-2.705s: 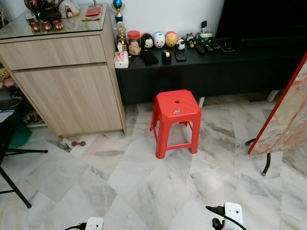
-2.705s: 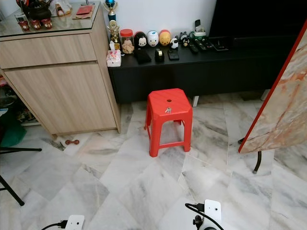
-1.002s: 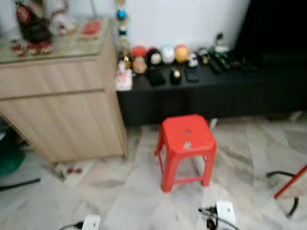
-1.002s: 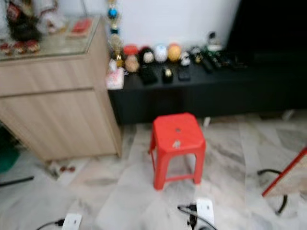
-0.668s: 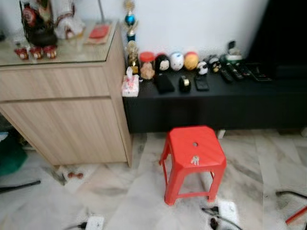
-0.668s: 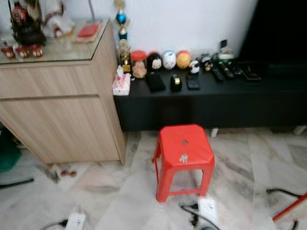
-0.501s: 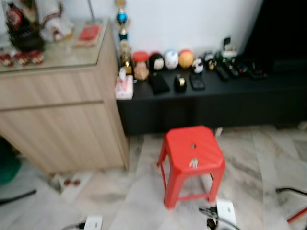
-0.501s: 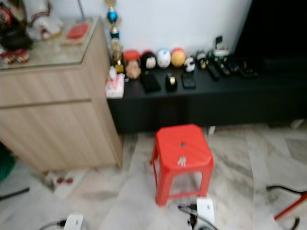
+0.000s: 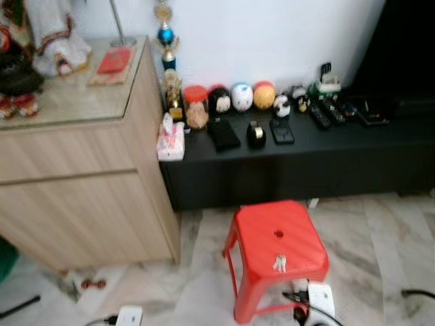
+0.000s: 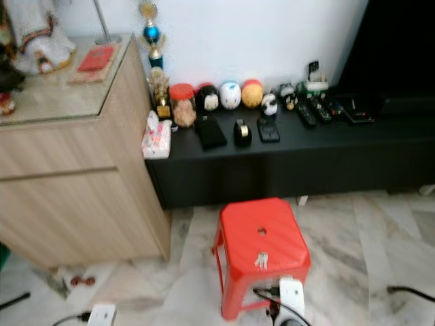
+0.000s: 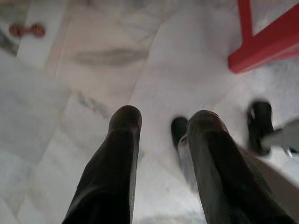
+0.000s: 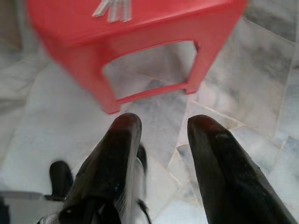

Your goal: Hang keys on a hook

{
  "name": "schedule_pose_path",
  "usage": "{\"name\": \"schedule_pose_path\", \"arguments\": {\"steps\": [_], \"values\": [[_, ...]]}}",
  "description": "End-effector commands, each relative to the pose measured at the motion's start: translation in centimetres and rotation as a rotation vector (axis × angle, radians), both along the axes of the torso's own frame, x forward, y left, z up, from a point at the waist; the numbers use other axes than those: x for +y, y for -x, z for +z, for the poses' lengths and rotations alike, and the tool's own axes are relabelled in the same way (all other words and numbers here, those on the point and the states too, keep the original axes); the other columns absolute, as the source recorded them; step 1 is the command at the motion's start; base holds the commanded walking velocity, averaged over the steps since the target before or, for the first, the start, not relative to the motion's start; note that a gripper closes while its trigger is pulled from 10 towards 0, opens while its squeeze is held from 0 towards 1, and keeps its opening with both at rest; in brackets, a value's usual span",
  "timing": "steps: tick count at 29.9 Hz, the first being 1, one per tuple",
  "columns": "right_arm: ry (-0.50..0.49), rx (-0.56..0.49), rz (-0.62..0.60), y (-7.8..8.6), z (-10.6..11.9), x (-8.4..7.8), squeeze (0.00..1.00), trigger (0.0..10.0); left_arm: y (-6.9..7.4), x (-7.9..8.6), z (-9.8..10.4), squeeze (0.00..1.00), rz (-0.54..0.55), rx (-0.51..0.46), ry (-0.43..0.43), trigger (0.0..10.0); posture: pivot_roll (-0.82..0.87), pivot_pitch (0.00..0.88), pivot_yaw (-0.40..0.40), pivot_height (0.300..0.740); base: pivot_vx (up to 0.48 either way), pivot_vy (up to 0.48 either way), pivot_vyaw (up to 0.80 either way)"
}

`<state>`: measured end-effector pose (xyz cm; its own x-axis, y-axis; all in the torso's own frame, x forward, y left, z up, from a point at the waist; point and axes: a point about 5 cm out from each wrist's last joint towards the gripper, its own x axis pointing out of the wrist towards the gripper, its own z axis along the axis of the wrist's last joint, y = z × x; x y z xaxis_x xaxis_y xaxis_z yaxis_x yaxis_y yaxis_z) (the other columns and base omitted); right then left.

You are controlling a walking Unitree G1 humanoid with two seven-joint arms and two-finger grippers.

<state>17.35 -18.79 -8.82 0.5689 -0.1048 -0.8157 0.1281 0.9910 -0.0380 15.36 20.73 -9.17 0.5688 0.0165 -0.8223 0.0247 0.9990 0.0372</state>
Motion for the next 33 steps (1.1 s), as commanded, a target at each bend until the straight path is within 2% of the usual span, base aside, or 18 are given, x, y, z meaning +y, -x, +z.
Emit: {"name": "schedule_pose_path", "arguments": {"steps": [1,4,33], "values": [[0.007,0.004,-0.021,0.07,0.04,-0.63,0.00,10.0,0.23,-0.55,-0.21,0.00,-0.023,0.018,0.004,10.0,-0.10,0.020,0.017,0.738,0.341,0.000,0.00],[0.006,0.004,-0.023,0.04,0.05,-0.64,0.00,10.0,0.19,-0.55,-0.19,0.00,-0.024,0.018,0.002,10.0,-0.10,0.020,0.017,0.738,0.324,0.000,0.00],[0.000,-0.008,-0.017,-0.15,0.15,-0.62,0.00,10.0,0.32,-1.24,-0.34,0.00,-0.050,0.020,0.000,10.0,-0.10,0.000,0.013,0.738,0.000,0.000,0.00]]}}
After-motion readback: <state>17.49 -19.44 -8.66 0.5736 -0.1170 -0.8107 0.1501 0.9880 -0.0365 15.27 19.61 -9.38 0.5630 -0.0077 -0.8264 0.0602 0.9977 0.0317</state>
